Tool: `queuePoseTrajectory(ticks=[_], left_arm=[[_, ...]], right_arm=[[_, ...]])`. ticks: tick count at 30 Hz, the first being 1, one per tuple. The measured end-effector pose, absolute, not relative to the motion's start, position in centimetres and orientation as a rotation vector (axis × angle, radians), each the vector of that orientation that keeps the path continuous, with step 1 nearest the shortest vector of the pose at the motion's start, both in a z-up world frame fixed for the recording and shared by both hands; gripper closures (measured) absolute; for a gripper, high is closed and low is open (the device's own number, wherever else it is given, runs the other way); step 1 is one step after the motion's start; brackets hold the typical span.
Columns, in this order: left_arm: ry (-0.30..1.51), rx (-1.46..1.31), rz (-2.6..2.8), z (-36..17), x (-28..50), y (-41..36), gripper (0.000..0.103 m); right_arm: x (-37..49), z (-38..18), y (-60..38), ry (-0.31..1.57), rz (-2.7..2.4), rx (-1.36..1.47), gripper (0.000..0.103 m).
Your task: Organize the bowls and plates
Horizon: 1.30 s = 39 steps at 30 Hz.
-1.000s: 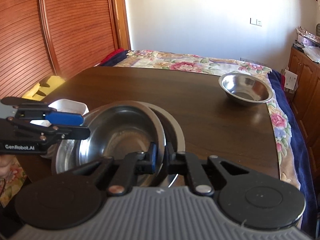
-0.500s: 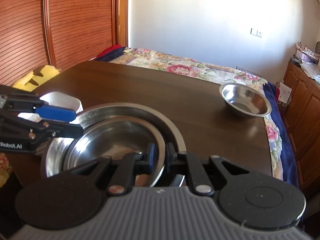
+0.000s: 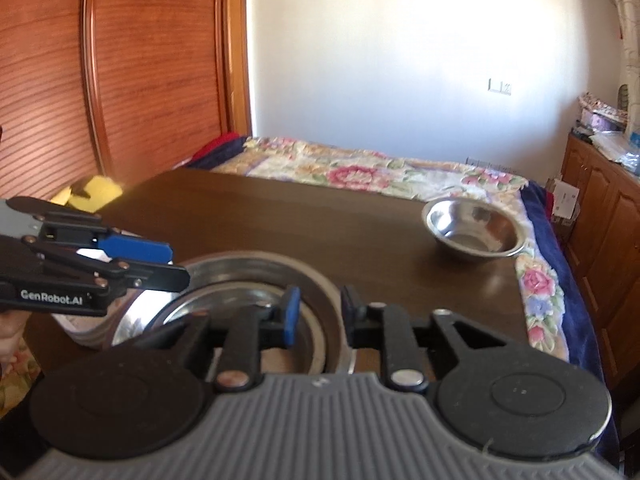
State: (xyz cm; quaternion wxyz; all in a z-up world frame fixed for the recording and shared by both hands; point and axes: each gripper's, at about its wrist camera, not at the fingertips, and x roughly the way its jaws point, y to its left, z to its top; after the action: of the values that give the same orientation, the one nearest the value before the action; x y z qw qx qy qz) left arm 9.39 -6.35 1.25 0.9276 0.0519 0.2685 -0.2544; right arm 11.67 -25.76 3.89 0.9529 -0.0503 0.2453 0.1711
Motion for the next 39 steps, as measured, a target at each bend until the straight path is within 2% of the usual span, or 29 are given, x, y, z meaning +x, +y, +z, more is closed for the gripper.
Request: queuePoseTrajectory(ticks=[4,6,8,13,15,17,21,29,34,38,39], left_arm=[[0.545,0.136,-0.523,1.8,10.6,-7.4,0.067],[0.548,0.151,-0.520,2.1,11.3,-7.9,0.067],[0.552,0.163,-0.521,2.2,11.8,-8.3,0.061],[0.557,0.201,-0.521,2.5,13.2,-9.4,0.056],[0.562,0.206,-0.524,2.6,13.9,-9.8,0.050],[0.565,0.206,-0.530,2.7,14.7,-10.4,0.044],[0.566,0.201,-0.545,3.2,16.2,-11.6,0.043],[0.555,0.230,-0.584,4.1,19.0,-14.2,0.033],[0.582,0.226,-0.604,3.9,21.2,-15.4,0.033],[0.607,0.247,-0.623,3.3,22.7,-16.5,0.044],[0.612,0.253,-0.625,3.1,23.1,-16.9,0.044]], right_arm=[[12.2,4.1,-27.2,0.467,0.325,-0.082,0.076],[12.5,4.1,-28.0,0.456,0.312,-0.067,0.071],[12.9,4.1,-28.8,0.446,0.301,-0.054,0.066],[14.2,4.1,-30.6,0.429,0.280,-0.030,0.065],[14.8,3.9,-31.2,0.421,0.276,-0.020,0.064],[15.4,3.8,-31.9,0.411,0.269,-0.002,0.060],[16.5,3.2,-32.9,0.411,0.251,0.022,0.054],[18.8,2.5,-34.7,0.402,0.217,0.031,0.039],[20.4,2.2,-35.3,0.407,0.216,0.036,0.035],[21.6,1.7,-36.2,0.415,0.216,0.061,0.034],[22.0,1.6,-36.4,0.417,0.215,0.067,0.034]])
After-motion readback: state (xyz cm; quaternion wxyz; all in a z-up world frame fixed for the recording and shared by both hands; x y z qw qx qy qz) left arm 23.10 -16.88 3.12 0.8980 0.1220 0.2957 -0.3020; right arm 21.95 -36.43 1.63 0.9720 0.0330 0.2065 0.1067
